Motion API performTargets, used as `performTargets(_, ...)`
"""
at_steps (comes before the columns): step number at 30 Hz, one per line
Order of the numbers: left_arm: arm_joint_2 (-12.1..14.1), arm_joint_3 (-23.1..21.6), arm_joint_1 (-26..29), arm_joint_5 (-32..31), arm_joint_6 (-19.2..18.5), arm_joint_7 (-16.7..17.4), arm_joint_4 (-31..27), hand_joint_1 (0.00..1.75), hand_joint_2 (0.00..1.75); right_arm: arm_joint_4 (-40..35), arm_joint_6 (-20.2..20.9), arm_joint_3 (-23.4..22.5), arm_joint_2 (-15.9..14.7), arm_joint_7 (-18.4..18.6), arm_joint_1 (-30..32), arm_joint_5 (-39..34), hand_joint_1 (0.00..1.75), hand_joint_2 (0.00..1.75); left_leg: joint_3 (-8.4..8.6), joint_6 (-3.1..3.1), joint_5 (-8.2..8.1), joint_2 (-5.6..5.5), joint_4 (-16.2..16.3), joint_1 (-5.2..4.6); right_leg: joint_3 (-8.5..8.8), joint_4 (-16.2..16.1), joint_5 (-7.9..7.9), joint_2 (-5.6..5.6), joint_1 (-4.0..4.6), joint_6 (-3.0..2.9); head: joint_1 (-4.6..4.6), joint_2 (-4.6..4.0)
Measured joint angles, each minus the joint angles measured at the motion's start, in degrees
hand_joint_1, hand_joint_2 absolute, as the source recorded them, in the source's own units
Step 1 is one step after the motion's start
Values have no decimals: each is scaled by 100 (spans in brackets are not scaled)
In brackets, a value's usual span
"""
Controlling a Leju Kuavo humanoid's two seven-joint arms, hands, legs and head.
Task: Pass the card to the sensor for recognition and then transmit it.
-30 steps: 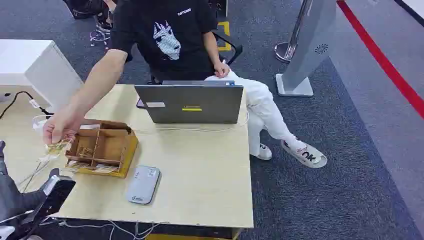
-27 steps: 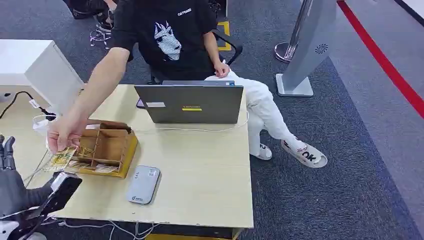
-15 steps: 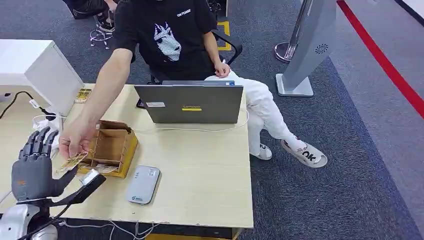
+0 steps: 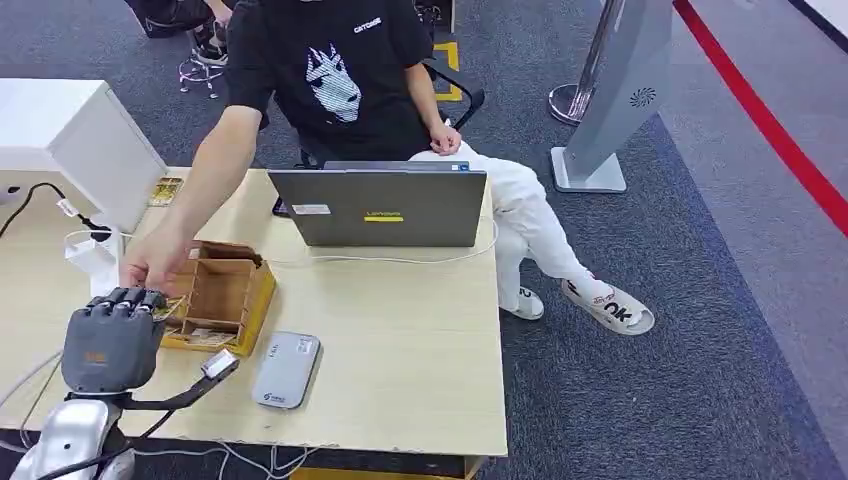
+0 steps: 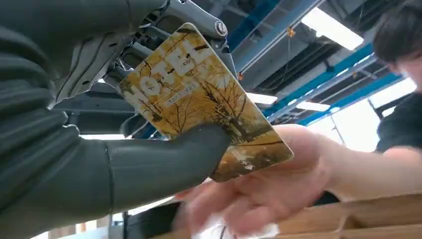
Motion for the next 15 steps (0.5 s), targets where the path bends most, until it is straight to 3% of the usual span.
performTargets(7,326,-973,-230,-20,109,407,4,164,175,-2,17,-129,50,20,-9,188,0,175,0,0,0,-4,1,0,0,0,0,-3,0,0,-2,2)
performTargets(15,219,-1993,-618,-20,-81,-94,330,159,175,0,107,-247,76,50,-25,332,0,175,0,2,1,-3,2,-2,2,0,1,-3,-1,0,-2,2)
